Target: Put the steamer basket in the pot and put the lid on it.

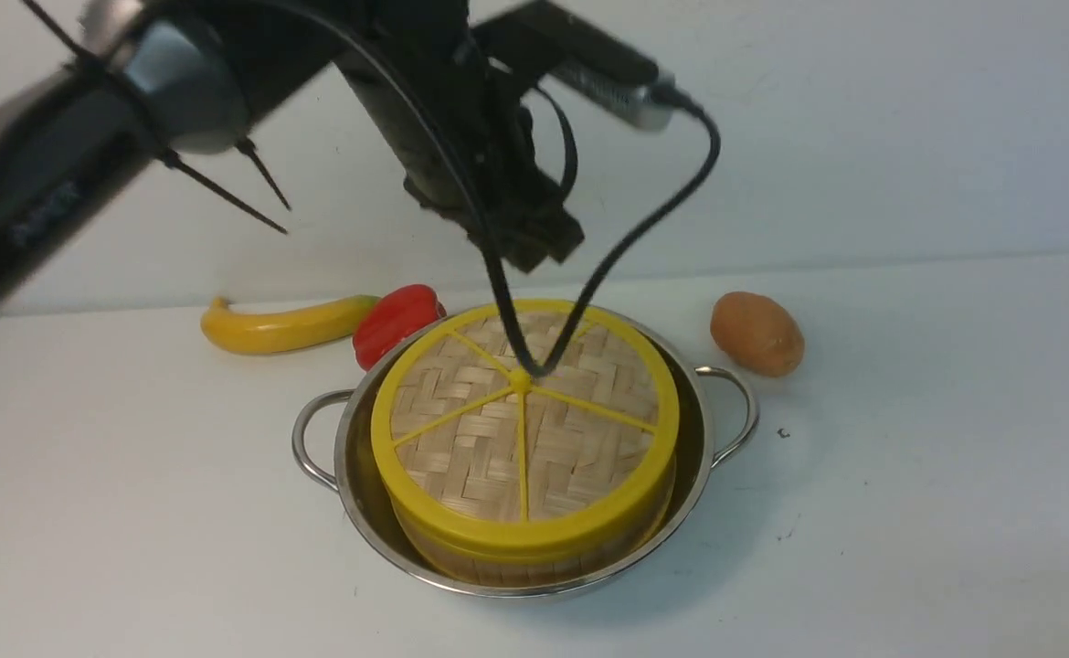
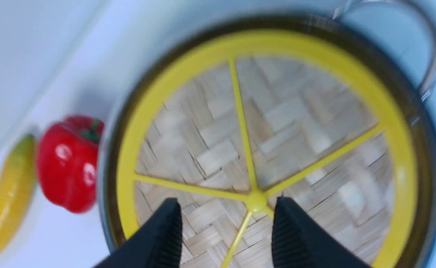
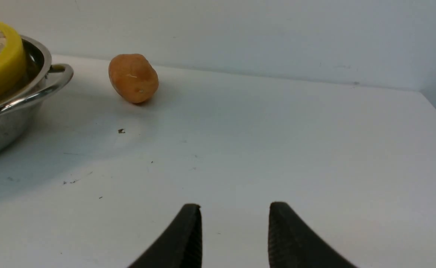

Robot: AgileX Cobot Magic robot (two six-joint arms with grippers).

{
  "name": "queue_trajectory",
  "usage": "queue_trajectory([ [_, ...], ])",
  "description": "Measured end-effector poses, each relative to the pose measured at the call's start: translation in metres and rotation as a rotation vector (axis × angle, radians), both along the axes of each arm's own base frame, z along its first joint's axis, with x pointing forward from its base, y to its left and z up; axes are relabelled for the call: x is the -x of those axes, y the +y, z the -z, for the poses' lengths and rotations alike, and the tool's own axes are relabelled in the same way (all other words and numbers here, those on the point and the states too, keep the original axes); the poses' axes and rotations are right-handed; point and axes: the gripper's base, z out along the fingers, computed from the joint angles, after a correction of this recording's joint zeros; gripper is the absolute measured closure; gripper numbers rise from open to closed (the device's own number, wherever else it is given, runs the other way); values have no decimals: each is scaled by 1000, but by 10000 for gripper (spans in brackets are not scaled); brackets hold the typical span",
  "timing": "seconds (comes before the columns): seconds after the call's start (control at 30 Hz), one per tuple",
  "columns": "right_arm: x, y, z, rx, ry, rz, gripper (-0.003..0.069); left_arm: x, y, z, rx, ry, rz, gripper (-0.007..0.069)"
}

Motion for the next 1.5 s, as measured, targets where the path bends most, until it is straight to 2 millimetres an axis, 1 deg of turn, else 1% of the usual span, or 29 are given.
queue_trajectory([
  [0.03, 0, 0, 0, 0, 0, 0, 418, 6, 1, -15, 51, -31, 2, 313],
  [0.07, 0, 0, 0, 0, 0, 0, 418, 9, 1, -22, 82, -46, 3, 313],
  [0.1, 0, 0, 0, 0, 0, 0, 418, 15, 0, -36, 147, -71, 7, 313],
  [0.17, 0, 0, 0, 0, 0, 0, 418, 24, -3, -53, 261, -93, 18, 313],
  [0.23, 0, 0, 0, 1, 0, 0, 418, 32, -6, -65, 349, -91, 37, 313],
  [0.27, 0, 0, 0, 1, 0, 0, 418, 32, -6, -65, 358, -89, 38, 313],
  [0.33, 0, 0, 0, 1, 0, 0, 418, 37, -12, -71, 452, -52, 59, 313],
  [0.4, 0, 0, 0, 1, 0, 0, 418, 39, -14, -71, 475, -38, 70, 313],
  [0.47, 0, 0, 0, 1, 0, 0, 418, 40, -14, -70, 461, -25, 81, 313],
  [0.53, 0, 0, 0, 1, 0, 0, 418, 38, -7, -68, 423, -15, 60, 313],
  [0.6, 0, 0, 0, 1, 0, 0, 418, 36, 7, -70, 390, -20, -9, 313],
  [0.63, 0, 0, 0, 1, 0, 0, 418, 36, 9, -71, 391, -22, -24, 313],
  [0.67, 0, 0, 0, 1, 0, 0, 418, 36, 21, -76, 374, -39, -88, 313],
  [0.7, 0, 0, 0, 1, 0, 0, 418, 37, 34, -82, 355, -65, -147, 313],
  [0.77, 0, 0, 0, 1, 0, 0, 418, 49, 59, -103, 351, -142, -249, 313],
  [0.8, 0, 0, 0, 1, 0, 0, 418, 51, 62, -105, 351, -151, -258, 313],
  [0.87, 0, 0, 0, 1, 0, 0, 418, 75, 92, -134, 349, -266, -351, 313],
  [0.9, 0, 0, 0, 1, 0, 0, 418, 82, 100, -141, 345, -295, -374, 313],
  [0.97, 0, 0, 0, 1, 0, 0, 418, 102, 118, -158, 347, -369, -419, 313],
  [1.0, 0, 0, 0, 1, 0, 0, 418, 121, 130, -171, 347, -427, -442, 313],
  [1.07, 0, 0, 0, 1, 0, 0, 418, 133, 140, -175, 335, -469, -466, 313],
  [1.1, 0, 0, 0, 1, 0, 0, 418, 143, 147, -177, 331, -502, -479, 313],
  [1.17, 0, 0, 0, 1, 0, 0, 418, 152, 154, -171, 327, -551, -492, 313],
  [1.23, 0, 0, 0, 2, 0, 0, 418, 154, 160, -159, 318, -588, -502, 313],
  [1.27, 0, 0, 0, 2, 0, 0, 418, 154, 162, -149, 310, -606, -506, 313],
  [1.33, 0, 0, 0, 2, 0, 0, 418, 153, 167, -126, 292, -635, -511, 313],
  [1.37, 0, 0, 0, 2, 0, 0, 418, 153, 170, -102, 275, -616, -521, 313],
  [1.43, 0, 0, 0, 2, 0, 0, 418, 157, 175, -75, 270, -599, -543, 313],
  [1.5, 0, 0, 0, 2, 0, 0, 418, 169, 181, -41, 278, -560, -583, 313],
])
